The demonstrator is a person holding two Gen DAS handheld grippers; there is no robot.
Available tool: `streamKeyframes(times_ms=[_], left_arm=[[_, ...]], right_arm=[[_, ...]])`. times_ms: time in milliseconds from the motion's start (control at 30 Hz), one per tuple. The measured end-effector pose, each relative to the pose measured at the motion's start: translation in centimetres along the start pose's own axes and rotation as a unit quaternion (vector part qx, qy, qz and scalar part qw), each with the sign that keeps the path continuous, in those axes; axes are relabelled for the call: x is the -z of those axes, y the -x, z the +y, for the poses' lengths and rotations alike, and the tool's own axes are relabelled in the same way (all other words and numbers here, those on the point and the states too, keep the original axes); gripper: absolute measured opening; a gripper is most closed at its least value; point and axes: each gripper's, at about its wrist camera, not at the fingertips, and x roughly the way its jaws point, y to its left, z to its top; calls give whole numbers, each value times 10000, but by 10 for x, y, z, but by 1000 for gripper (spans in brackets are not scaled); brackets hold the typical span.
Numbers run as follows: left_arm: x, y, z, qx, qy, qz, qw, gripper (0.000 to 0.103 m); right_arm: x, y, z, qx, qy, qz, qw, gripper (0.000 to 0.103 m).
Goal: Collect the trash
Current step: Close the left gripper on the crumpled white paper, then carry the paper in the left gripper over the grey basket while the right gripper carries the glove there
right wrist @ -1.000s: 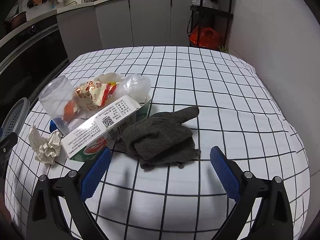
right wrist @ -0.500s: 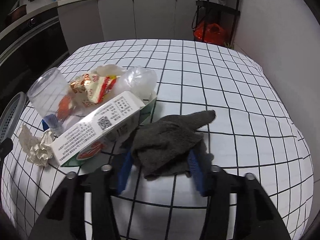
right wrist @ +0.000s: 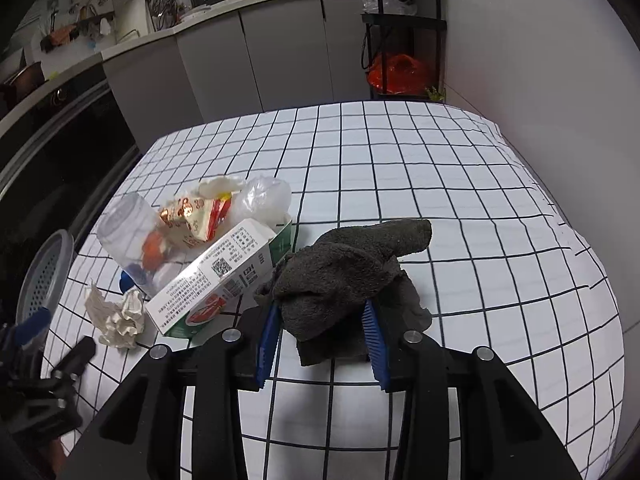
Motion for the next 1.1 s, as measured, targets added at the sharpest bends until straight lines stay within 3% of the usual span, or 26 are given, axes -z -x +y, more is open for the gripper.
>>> streamKeyframes(times_ms=[167, 400, 500, 567, 667, 767, 1100], left_arm=[[-7, -20, -10, 176, 152, 215, 9995, 97], [-11, -38, -12, 43, 211, 210, 9995, 95], [-10, -40, -12, 102, 199, 186, 9996, 79], [-8, -45, -12, 139, 164, 305, 9993, 60], [-5, -46, -9, 172, 171, 362, 9990, 49], [-2, -39, -5, 191, 170, 284, 9993, 42], [-2, 4, 17, 177, 215, -31, 9996, 36]], right_arm=[[-6, 7, -8, -116, -131, -54, 9998, 37], [-5, 11, -11, -185, -171, -83, 9996, 37], [-5, 11, -11, -198, -186, -79, 9996, 37], [-5, 10, -10, -201, -173, -70, 9996, 37], [-5, 10, -8, -202, -144, -69, 9997, 37], [-4, 11, -7, -201, -121, -93, 9997, 37], [1, 27, 0, -213, -99, -247, 9994, 37]])
